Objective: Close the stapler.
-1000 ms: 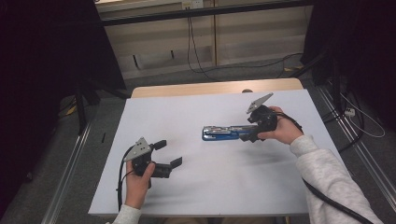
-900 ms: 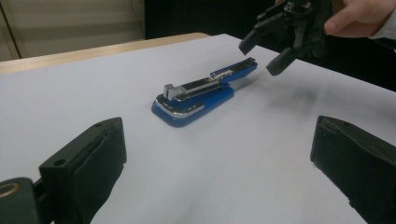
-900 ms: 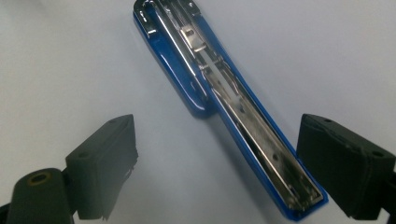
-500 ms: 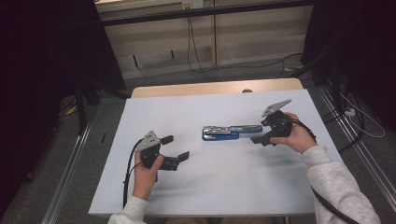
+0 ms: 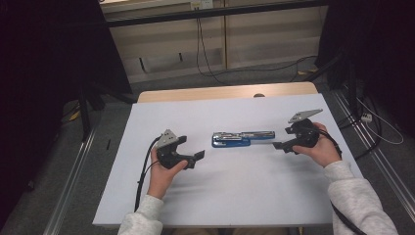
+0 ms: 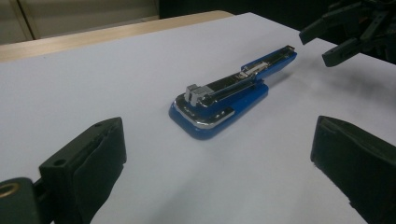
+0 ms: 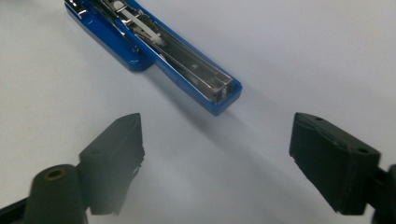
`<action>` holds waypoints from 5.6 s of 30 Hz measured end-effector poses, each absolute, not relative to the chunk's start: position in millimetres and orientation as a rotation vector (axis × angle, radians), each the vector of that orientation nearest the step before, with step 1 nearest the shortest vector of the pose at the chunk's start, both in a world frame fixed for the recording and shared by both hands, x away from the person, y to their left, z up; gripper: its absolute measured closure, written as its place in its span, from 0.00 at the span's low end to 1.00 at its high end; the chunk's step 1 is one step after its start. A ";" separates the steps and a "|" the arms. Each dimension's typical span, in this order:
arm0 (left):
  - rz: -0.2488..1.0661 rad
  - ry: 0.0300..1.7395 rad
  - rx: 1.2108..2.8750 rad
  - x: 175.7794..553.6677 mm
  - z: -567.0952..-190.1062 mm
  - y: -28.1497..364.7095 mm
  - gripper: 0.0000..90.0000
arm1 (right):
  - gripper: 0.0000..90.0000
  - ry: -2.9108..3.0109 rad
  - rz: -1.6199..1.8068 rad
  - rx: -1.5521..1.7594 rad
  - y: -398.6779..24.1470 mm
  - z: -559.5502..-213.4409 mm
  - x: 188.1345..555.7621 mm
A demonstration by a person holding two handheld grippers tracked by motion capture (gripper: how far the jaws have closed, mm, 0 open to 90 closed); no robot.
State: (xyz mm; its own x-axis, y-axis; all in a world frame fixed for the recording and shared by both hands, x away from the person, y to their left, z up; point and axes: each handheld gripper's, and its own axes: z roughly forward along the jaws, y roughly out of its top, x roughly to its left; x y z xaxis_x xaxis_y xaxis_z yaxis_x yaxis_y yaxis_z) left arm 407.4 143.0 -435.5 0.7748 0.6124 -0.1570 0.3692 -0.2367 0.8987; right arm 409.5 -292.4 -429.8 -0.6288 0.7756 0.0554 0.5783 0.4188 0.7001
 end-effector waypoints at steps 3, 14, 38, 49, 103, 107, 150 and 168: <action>0.289 0.770 1.855 413.1 -438.3 140.2 0.19 | 0.32 2.366 1.013 1.220 -295.5 -432.2 408.5; 0.315 0.862 1.899 431.0 -443.9 135.2 0.60 | 0.56 2.302 0.980 1.295 -300.4 -439.9 408.7; 0.233 0.899 2.050 455.5 -462.2 99.7 1.00 | 1.00 2.312 0.919 1.289 -287.5 -451.0 417.0; 0.230 0.881 2.097 459.4 -466.1 89.7 1.00 | 1.00 2.320 0.930 1.263 -283.7 -451.6 418.3; 0.247 0.876 2.147 463.3 -465.3 82.3 1.00 | 1.00 2.331 0.966 1.230 -286.1 -450.5 420.3; 0.243 0.873 2.150 463.3 -465.3 82.2 1.00 | 1.00 2.364 0.939 1.198 -284.9 -453.8 420.1; 0.199 0.853 2.057 429.6 -432.8 115.8 0.29 | 0.29 2.334 1.130 1.222 -262.0 -441.9 380.1; 0.216 0.861 2.030 394.5 -428.9 159.5 0.11 | 0.18 2.332 1.154 1.217 -272.6 -436.2 337.3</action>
